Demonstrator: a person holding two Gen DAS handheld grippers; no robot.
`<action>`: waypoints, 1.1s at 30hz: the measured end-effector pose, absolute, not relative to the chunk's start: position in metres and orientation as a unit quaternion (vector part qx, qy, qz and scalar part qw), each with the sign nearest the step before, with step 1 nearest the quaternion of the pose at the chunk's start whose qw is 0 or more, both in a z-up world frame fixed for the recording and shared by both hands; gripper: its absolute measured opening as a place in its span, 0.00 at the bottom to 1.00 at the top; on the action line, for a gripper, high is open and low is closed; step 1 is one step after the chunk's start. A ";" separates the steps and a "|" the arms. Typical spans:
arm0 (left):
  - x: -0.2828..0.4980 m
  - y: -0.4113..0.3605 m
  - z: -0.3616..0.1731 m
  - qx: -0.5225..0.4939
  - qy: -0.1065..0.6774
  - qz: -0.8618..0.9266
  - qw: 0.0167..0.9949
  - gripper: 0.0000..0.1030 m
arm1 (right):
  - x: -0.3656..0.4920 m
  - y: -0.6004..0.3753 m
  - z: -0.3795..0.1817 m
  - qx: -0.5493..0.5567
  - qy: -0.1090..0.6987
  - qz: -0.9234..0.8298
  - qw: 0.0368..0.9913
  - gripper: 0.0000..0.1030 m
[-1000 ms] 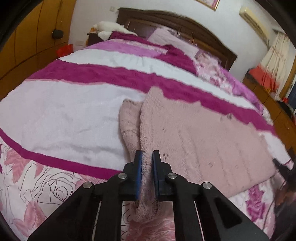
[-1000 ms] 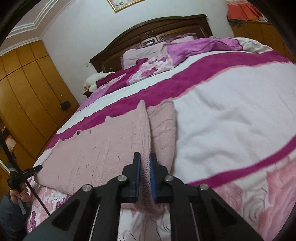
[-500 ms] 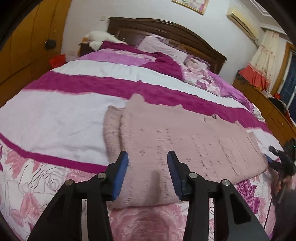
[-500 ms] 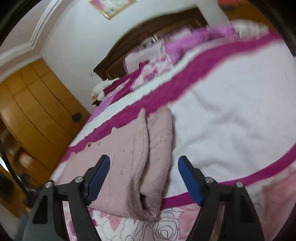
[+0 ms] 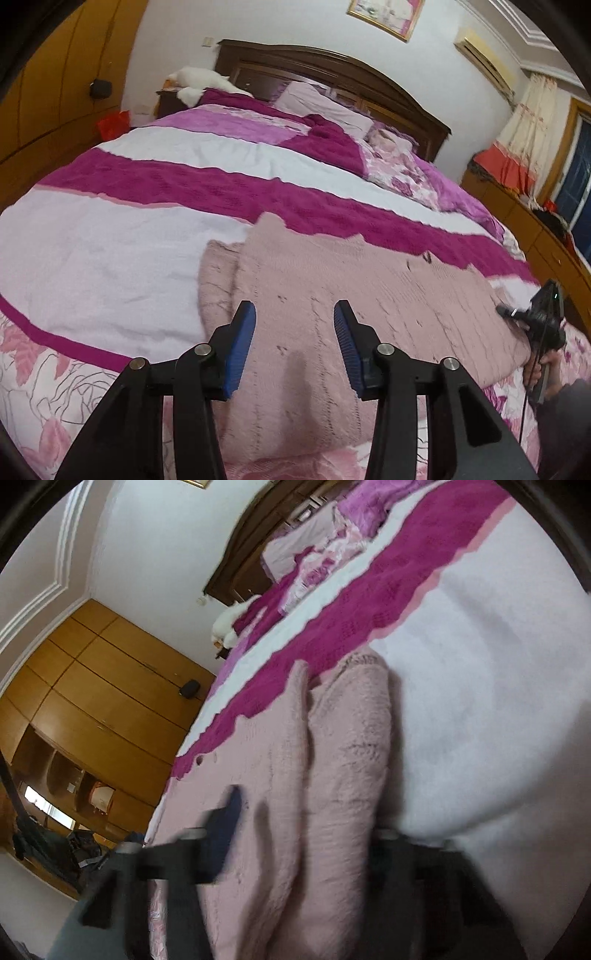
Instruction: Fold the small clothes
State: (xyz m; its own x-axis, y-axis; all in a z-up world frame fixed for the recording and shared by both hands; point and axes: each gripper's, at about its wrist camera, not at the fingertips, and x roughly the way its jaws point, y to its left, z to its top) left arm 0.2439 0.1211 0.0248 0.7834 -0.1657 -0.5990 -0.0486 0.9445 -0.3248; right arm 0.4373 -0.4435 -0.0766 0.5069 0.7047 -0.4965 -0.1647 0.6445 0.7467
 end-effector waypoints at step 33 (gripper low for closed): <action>0.231 0.189 0.026 -0.193 0.369 -0.033 0.909 0.22 | 0.441 -0.246 0.064 0.170 0.527 0.035 0.832 0.16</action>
State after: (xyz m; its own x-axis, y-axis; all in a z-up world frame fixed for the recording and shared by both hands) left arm 0.2308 0.1894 0.0264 0.7260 -0.2026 -0.6572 -0.0822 0.9232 -0.3754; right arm 0.4415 -0.2459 0.0639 0.4421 0.2371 -0.8651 0.1216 0.9397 0.3197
